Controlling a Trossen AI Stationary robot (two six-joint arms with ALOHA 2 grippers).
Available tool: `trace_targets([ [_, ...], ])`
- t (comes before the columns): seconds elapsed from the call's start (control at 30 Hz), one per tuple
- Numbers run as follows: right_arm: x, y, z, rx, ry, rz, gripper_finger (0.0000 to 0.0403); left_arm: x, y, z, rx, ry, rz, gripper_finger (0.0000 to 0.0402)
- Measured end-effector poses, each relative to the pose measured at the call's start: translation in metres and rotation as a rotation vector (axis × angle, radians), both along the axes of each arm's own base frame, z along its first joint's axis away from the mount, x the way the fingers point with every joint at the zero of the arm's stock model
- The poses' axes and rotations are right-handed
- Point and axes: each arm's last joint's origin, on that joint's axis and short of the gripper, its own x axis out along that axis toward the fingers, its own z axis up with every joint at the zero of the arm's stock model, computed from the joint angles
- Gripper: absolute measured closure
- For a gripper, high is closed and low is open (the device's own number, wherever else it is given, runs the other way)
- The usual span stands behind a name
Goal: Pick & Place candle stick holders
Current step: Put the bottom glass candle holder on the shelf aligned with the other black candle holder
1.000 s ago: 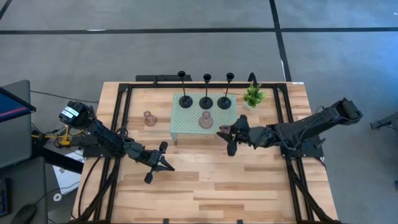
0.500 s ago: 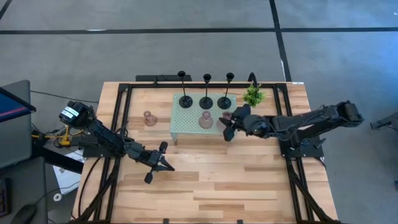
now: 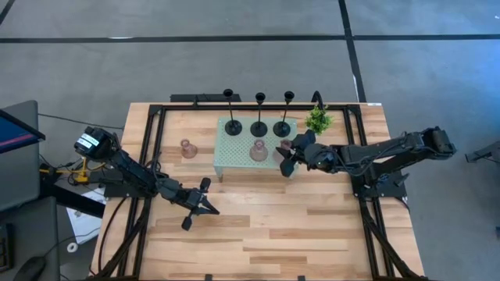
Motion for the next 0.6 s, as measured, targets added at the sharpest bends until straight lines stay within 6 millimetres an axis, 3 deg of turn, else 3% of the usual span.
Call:
trace_targets([
  [0.17,-0.0005,0.0000,-0.0009,0.003,0.009,-0.002,0.0264,0.0000,0.0000,0.0000,0.000,0.000,0.000,0.0397],
  [0.43,-0.0007,-0.0001,-0.0009,0.002,0.011,-0.002,0.0278,0.0000,0.0000,-0.0001,0.000,0.001,0.000,0.0397],
  [0.6,-0.0004,0.0002,-0.0006,-0.012,0.017,0.008,0.0234,0.0000,0.0000,-0.0001,0.001,0.001,0.000,0.0397],
])
